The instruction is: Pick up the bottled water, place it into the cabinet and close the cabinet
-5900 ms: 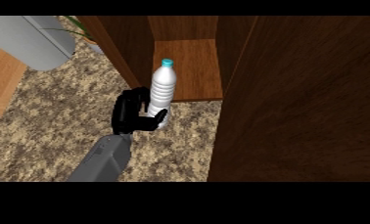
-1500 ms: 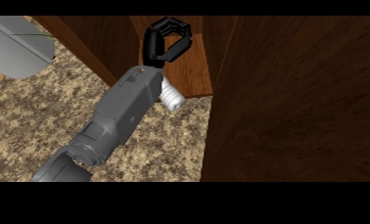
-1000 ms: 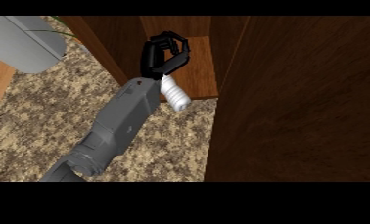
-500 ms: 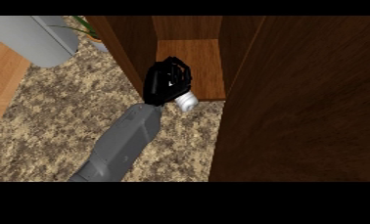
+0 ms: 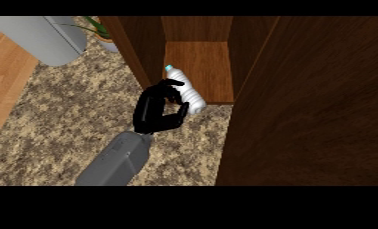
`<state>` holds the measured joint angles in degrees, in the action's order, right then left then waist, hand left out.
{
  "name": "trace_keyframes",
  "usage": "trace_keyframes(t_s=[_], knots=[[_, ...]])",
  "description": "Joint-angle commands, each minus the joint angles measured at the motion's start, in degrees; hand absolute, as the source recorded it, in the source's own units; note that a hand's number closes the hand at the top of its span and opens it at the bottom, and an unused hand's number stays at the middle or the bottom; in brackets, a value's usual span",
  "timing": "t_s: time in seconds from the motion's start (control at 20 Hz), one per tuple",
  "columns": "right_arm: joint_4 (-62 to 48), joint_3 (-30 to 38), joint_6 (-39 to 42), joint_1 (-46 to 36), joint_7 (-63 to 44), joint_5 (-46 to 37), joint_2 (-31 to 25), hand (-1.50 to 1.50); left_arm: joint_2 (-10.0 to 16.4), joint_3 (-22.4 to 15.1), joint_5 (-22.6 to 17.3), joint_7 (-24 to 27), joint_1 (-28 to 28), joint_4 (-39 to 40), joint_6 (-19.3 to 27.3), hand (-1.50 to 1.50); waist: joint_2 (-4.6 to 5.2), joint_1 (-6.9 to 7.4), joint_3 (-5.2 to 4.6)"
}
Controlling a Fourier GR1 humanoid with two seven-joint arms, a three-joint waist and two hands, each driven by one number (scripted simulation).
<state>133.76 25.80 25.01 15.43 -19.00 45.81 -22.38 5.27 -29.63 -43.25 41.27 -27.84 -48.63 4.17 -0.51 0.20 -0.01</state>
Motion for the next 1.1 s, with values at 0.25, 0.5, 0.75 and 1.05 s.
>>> trace_keyframes(t_s=[0.25,0.5,0.75,1.05], knots=[[12.25,-2.81,-0.73,1.04,-1.82,-3.40,-0.81,1.50,10.75,-3.44,-0.08,-5.03,14.61,-17.94,-5.70,-1.50,-0.31,0.15,-0.01],[17.45,-12.22,-3.62,3.30,-6.06,-3.67,0.19,1.50,16.28,-1.92,0.23,-2.92,22.29,-27.02,-4.24,-1.50,-0.37,0.18,-0.11],[15.34,-20.34,-4.37,1.20,-4.62,-7.72,2.07,1.50,22.75,0.11,0.38,-1.55,31.17,-35.40,-3.23,-1.50,-0.24,0.91,-0.05],[16.13,-28.99,-10.49,-4.34,-8.47,-8.42,0.20,1.50,31.08,4.96,1.20,1.89,37.90,-36.47,-5.13,-1.50,-0.37,1.11,-0.28]])
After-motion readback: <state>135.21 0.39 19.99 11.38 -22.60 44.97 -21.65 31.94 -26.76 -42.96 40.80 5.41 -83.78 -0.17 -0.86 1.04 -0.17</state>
